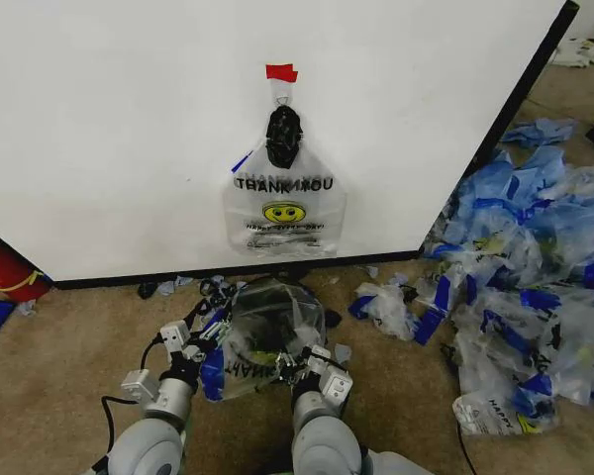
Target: Pick up the garbage bag from the wall and place it over the trash bin.
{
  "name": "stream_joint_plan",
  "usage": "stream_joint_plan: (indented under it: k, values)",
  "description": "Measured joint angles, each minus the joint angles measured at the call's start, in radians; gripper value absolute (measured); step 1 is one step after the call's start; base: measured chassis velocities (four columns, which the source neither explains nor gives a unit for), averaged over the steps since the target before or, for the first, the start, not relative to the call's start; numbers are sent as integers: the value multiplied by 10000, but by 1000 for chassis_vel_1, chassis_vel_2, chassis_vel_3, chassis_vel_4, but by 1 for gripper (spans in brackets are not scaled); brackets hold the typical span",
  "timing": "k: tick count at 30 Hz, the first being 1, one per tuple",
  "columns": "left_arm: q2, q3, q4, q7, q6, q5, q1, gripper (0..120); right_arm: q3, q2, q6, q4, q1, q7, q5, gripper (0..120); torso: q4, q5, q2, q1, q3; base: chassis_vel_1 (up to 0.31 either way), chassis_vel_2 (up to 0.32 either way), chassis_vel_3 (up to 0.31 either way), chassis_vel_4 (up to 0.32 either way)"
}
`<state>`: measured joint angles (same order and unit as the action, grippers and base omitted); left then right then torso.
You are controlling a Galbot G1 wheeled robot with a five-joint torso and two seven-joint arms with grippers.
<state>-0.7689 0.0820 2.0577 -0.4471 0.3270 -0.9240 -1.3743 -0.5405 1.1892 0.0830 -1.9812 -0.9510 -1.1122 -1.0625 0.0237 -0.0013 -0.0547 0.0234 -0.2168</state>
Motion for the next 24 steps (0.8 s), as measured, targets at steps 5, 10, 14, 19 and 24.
stream_joint_plan:
  k: [5,10,14,19,24]
  values:
    - [-53,3,-44,19,38,53,-33,97,-10,-129,-53,31,12,15,63,23,-2,0,1,0,-1,0,0,0,0]
    - [-108,-3,-75,31,49,119,-56,97,-13,-289,-78,20,0,60,197,7,-2,0,1,1,-1,0,0,0,0]
    - [-138,-35,-104,46,51,146,-50,97,-4,-459,-98,-59,-42,120,394,0,-4,2,1,1,-1,0,0,0,0]
    - [-158,-34,-107,49,51,152,-10,97,33,-656,-111,-169,-82,127,614,0,0,3,1,1,-1,0,0,0,0]
    - [-55,128,92,61,-3,55,143,97,154,-889,-122,-337,-41,134,864,0,0,-1,1,1,-2,0,0,0,0]
